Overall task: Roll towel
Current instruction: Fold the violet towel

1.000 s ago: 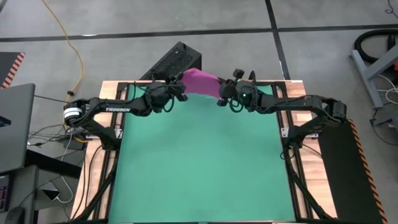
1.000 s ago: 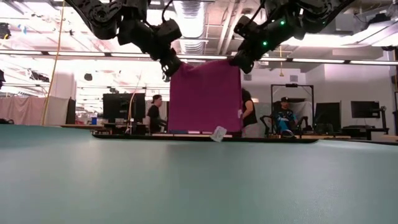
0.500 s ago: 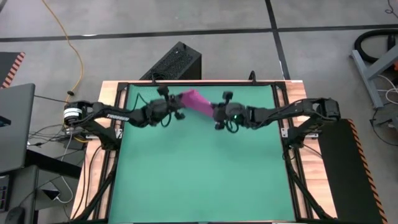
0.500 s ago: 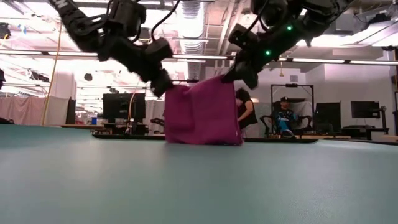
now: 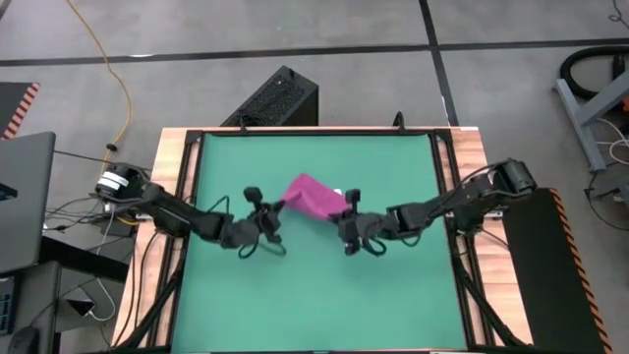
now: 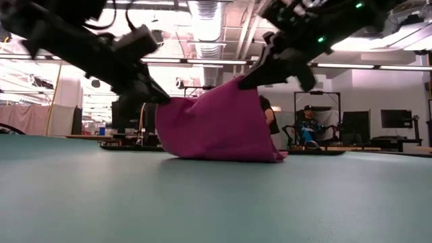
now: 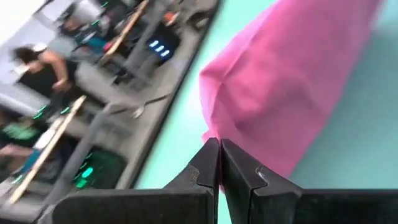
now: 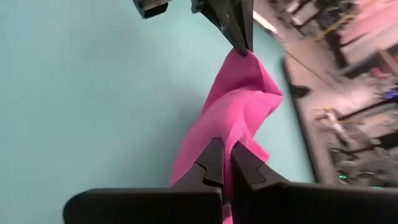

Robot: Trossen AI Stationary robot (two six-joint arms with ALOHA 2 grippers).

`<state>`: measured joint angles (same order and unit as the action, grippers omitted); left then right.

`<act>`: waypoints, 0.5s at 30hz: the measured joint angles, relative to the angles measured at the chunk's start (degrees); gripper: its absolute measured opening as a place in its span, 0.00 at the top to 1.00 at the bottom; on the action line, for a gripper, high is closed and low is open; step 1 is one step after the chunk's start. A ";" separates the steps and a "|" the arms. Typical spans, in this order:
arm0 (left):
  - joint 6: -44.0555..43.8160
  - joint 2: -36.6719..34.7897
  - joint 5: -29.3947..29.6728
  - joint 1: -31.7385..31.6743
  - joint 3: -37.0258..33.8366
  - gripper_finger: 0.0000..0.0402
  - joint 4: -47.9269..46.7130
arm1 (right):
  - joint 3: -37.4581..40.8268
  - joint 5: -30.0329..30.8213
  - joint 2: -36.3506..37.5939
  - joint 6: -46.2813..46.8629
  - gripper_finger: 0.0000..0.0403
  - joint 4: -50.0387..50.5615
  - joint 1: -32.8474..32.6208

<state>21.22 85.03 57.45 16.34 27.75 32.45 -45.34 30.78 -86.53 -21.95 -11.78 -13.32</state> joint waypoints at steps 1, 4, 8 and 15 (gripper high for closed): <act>-1.93 0.00 -0.10 1.60 0.00 1.00 -1.22 | 0.00 -0.90 -0.06 1.51 0.96 0.91 -0.93; -8.40 0.00 -0.19 5.27 0.00 1.00 -4.78 | 0.00 -4.56 -0.17 5.98 0.96 3.44 -3.22; -14.85 0.00 -3.46 8.23 0.00 0.98 -9.27 | 0.00 -11.75 -0.17 11.16 0.93 4.29 -5.38; -22.41 0.00 -16.71 10.02 0.00 0.86 -12.65 | 0.00 -21.13 -0.17 19.28 0.85 8.17 -6.59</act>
<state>-1.19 85.03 40.73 26.36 27.75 19.80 -45.34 9.65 -86.70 -2.68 -3.61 -19.91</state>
